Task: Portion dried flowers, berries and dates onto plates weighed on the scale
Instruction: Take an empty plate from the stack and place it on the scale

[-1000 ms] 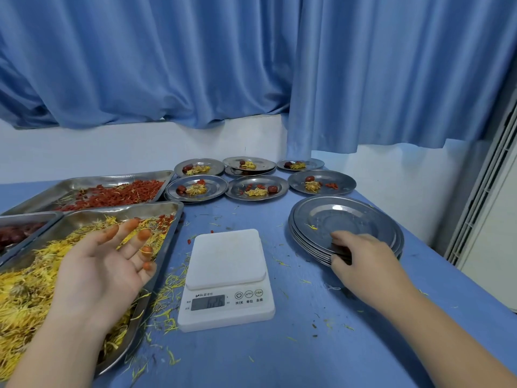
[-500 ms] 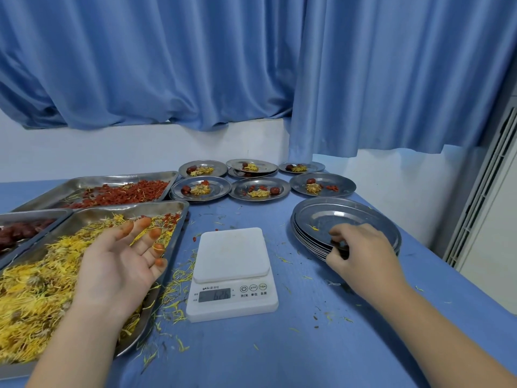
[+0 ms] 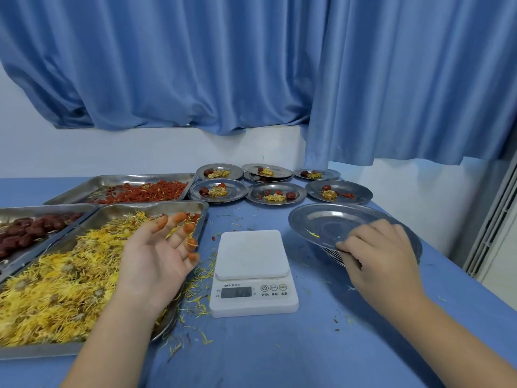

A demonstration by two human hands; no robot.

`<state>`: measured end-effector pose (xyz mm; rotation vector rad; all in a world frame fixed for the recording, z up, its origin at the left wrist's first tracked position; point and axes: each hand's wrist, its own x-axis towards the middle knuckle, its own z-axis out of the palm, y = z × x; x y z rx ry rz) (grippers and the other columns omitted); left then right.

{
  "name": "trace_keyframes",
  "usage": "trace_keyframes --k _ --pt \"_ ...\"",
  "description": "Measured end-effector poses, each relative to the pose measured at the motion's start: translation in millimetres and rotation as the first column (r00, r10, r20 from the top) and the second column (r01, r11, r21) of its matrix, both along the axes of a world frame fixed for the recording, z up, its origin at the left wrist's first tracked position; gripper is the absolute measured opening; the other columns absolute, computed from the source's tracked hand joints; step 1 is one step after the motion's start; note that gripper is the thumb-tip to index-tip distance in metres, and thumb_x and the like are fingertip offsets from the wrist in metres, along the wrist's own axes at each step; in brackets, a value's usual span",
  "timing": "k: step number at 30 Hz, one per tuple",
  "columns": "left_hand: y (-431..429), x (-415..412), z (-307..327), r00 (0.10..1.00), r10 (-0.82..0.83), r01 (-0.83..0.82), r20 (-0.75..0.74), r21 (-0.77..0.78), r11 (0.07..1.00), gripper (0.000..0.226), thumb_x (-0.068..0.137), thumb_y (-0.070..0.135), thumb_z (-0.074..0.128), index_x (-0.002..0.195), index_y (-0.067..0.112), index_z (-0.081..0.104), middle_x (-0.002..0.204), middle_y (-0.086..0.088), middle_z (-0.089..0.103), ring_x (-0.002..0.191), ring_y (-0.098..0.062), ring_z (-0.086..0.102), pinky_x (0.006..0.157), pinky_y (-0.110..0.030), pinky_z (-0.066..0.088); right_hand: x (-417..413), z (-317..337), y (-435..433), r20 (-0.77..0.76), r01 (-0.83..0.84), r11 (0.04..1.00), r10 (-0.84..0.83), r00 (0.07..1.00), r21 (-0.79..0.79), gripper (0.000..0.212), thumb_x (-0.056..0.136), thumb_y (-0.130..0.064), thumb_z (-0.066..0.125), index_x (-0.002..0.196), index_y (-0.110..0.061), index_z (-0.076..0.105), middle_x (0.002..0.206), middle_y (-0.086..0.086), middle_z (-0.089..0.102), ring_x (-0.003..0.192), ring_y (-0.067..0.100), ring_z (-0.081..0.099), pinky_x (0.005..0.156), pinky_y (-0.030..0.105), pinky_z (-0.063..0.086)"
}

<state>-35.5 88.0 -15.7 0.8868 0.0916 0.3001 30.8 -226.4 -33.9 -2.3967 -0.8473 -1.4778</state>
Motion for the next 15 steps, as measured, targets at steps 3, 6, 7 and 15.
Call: trace_keyframes --k 3,6,7,15 --pt "0.8 -2.1 0.5 0.999 0.029 -0.029 0.013 -0.021 0.999 0.024 0.09 0.032 0.047 0.102 0.016 0.061 0.082 -0.002 0.063 0.066 -0.017 0.054 0.063 -0.031 0.04 -7.1 6.5 21.0 0.07 -0.126 0.989 0.131 0.989 -0.073 0.014 0.078 -0.004 0.068 0.066 -0.01 0.066 0.067 0.001 0.061 0.059 0.026 0.044 0.055 0.034 0.033" --pt "3.4 -3.2 0.5 0.997 0.07 -0.069 0.023 -0.059 0.996 0.023 0.091 0.032 0.047 0.099 0.017 0.062 0.081 -0.001 0.063 0.068 -0.017 0.053 0.064 -0.03 0.039 -9.6 11.5 45.6 0.043 -0.227 0.967 0.233 0.971 -0.116 0.016 0.073 0.001 0.073 0.064 -0.009 0.066 0.065 0.002 0.061 0.055 0.026 0.046 0.048 0.033 0.04" --pt "3.9 -3.6 0.7 0.997 0.077 -0.075 0.026 -0.07 0.995 0.023 0.091 0.032 0.047 0.098 0.017 0.062 0.081 -0.001 0.063 0.068 -0.017 0.052 0.064 -0.03 0.038 -10.1 12.0 54.4 0.023 -0.249 0.959 0.255 0.967 -0.136 0.016 0.071 0.002 0.075 0.064 -0.01 0.067 0.064 0.001 0.061 0.054 0.025 0.048 0.046 0.032 0.041" --pt "5.6 -1.4 -1.6 0.997 0.074 -0.071 0.029 -0.083 0.994 0.023 0.087 0.033 0.049 0.095 0.017 0.063 0.078 -0.001 0.062 0.066 -0.017 0.052 0.061 -0.03 0.038 -1.4 -14.4 85.8 -0.085 -0.33 0.937 0.322 0.943 -0.113 0.018 0.065 0.001 0.079 0.064 -0.014 0.068 0.061 0.0 0.058 0.051 0.024 0.054 0.041 0.031 0.044"
